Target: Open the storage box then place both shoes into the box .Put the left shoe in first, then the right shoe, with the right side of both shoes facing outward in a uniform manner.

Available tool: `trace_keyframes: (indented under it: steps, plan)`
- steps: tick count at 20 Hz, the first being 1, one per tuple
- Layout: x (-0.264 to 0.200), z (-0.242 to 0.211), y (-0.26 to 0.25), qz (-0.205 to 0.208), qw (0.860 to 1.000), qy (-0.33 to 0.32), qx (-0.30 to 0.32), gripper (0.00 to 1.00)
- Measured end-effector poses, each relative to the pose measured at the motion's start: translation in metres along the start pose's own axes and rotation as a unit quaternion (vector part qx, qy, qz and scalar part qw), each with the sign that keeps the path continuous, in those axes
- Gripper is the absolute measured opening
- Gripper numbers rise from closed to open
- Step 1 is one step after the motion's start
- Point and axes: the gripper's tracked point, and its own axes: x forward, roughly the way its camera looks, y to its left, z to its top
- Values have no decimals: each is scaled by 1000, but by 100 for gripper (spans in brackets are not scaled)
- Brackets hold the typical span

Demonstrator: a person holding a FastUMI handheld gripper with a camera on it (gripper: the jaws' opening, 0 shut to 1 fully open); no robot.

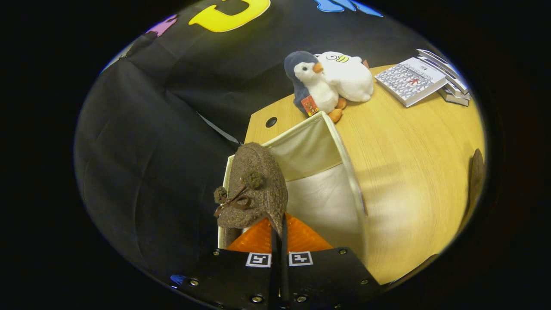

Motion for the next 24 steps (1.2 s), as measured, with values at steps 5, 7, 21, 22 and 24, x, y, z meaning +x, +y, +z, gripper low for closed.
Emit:
trace_keyframes:
  steps: [5,7,21,22,24]
  plan:
    - [17,-16,7,10,1000,18,-14,8]
    - [12,-16,19,38,999,16,-24,40]
    - [-145,74,-43,18,967,-147,-206,98]
    - [-154,76,-60,7,966,-153,-209,98]
    - [-170,81,-96,-20,964,-159,-214,97]
